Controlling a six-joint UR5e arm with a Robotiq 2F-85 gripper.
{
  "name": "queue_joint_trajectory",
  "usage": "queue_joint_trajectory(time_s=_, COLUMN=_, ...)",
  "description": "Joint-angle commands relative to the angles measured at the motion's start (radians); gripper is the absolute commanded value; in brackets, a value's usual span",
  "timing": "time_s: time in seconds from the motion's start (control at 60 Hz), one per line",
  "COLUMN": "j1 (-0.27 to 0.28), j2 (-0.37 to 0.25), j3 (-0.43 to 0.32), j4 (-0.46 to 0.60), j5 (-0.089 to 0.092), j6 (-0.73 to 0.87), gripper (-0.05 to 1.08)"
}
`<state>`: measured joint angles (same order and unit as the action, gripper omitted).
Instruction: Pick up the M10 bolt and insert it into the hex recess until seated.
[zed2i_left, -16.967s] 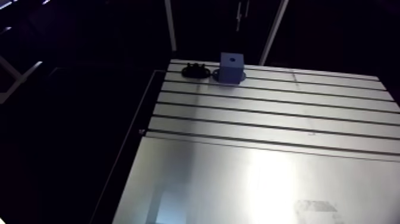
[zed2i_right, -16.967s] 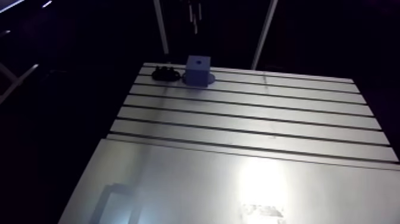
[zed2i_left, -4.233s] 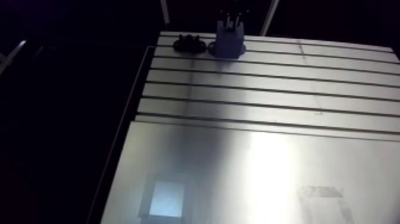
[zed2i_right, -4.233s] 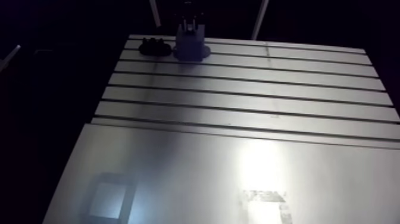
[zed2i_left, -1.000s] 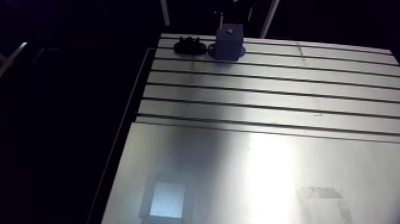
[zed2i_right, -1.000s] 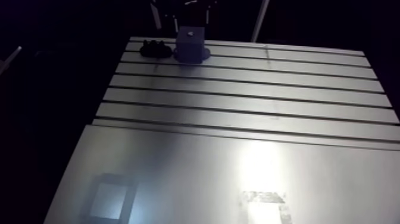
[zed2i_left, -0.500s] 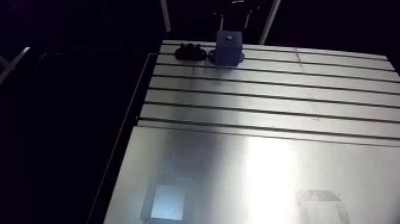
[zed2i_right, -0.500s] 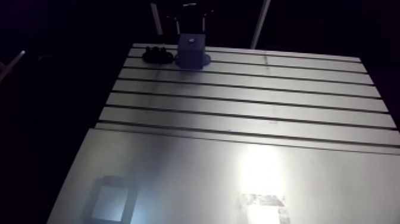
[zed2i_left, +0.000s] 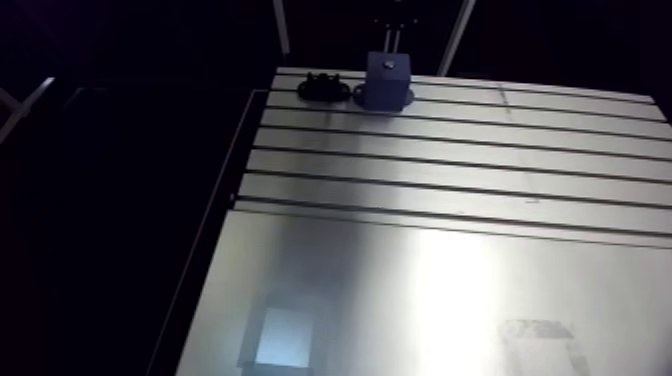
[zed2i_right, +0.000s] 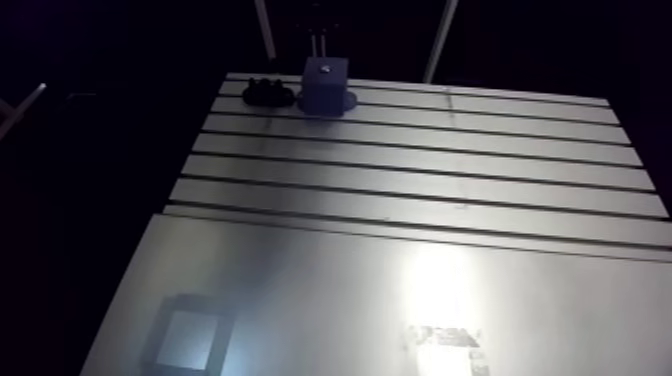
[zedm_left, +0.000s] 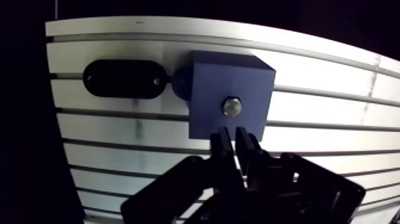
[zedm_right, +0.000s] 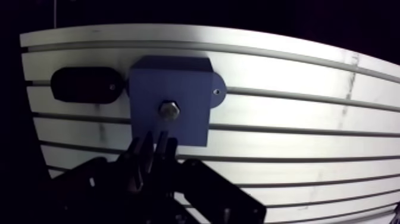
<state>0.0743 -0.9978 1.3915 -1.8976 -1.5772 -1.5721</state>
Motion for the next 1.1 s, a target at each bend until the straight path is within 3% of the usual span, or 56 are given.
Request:
queue_joint_trajectory(time_s=0.017, j1=-0.001, j2=0.011, j3=-0.019, j4=0.010, j5=0.001, j6=0.022, gripper=0.95)
queue_joint_trajectory(time_s=0.233, j1=-0.005, j2=0.036, j3=-0.042, j4=0.050, j5=0.001, j6=0.022, gripper=1.01)
queue_joint_trajectory(time_s=1.1, j1=-0.010, j2=0.077, j3=-0.071, j4=0.054, j5=-0.002, j6=0.022, gripper=1.02)
